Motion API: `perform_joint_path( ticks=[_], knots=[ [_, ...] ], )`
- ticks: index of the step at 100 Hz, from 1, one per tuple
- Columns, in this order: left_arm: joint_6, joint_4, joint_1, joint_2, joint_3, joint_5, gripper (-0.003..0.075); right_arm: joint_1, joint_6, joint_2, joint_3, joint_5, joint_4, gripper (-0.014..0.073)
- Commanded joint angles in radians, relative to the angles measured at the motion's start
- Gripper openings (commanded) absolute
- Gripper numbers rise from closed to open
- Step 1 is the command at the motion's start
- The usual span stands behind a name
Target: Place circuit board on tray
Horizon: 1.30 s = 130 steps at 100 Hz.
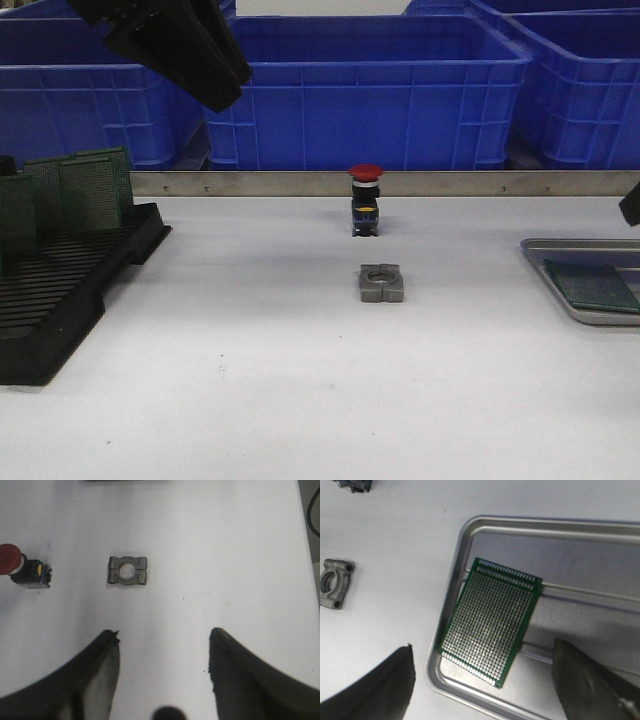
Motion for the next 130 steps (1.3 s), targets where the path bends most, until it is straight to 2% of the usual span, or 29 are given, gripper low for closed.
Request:
perform_joint_path(
  ticks=[1, 5, 9, 11, 12, 13, 14, 24, 26, 45, 66, 85, 100, 116, 130],
  knots=[
    [-0.062, -0.035, 0.002, -0.068, -0.03, 0.0, 0.0251, -0.007, -0.011, -0.087, -0.032, 0.053, 0.025, 0.0526],
    [-0.092, -0.024, 0.004, -0.078, -0.03, 0.0, 0.0164, -0.007, -0.001, -0.104, -0.032, 0.07, 0.026, 0.0463],
    [-0.121, -0.022, 0.003, -0.086, -0.03, 0.002, 0.0072, -0.006, 0.002, -0.124, -0.032, 0.087, 0.029, 0.0358],
    [-0.128, -0.019, 0.006, -0.093, -0.03, 0.004, 0.0027, -0.004, 0.002, -0.136, -0.032, 0.1, 0.029, 0.0278],
    [-0.128, -0.019, 0.006, -0.095, -0.03, 0.006, 0.0013, -0.004, 0.002, -0.136, -0.032, 0.103, 0.029, 0.0278],
    [-0.128, -0.019, 0.01, -0.098, -0.03, 0.006, -0.0016, -0.004, 0.002, -0.143, -0.032, 0.107, 0.029, 0.0215],
    [-0.128, -0.019, 0.009, -0.098, -0.03, 0.006, -0.0022, -0.004, 0.002, -0.146, -0.032, 0.109, 0.029, 0.0215],
    [-0.159, -0.019, 0.032, -0.125, -0.03, 0.01, -0.002, -0.003, -0.004, -0.191, -0.032, 0.129, 0.03, -0.0099],
    [-0.166, -0.019, 0.036, -0.129, -0.03, 0.013, -0.002, -0.003, -0.006, -0.198, -0.032, 0.129, 0.032, -0.0123],
    [-0.232, -0.022, 0.117, -0.207, -0.021, 0.006, -0.002, 0.029, -0.024, -0.303, -0.025, 0.114, 0.099, -0.0107],
    [-0.297, -0.071, 0.231, -0.368, 0.087, -0.127, -0.002, 0.194, -0.091, -0.457, 0.049, -0.054, 0.174, -0.0107],
    [-0.301, -0.159, 0.278, -0.596, 0.341, -0.448, -0.002, 0.359, -0.159, -0.627, 0.152, -0.225, 0.252, -0.0107],
    [-0.301, -0.225, 0.278, -0.79, 0.546, -0.682, -0.002, 0.435, -0.244, -0.788, 0.266, -0.321, 0.313, -0.0107],
    [-0.301, -0.285, 0.278, -0.988, 0.762, -0.811, -0.002, 0.465, -0.384, -0.973, 0.389, -0.414, 0.378, -0.0107],
    [-0.301, -0.333, 0.278, -1.17, 0.947, -0.887, -0.002, 0.465, -0.411, -1.153, 0.487, -0.433, 0.385, -0.0107]
  ],
)
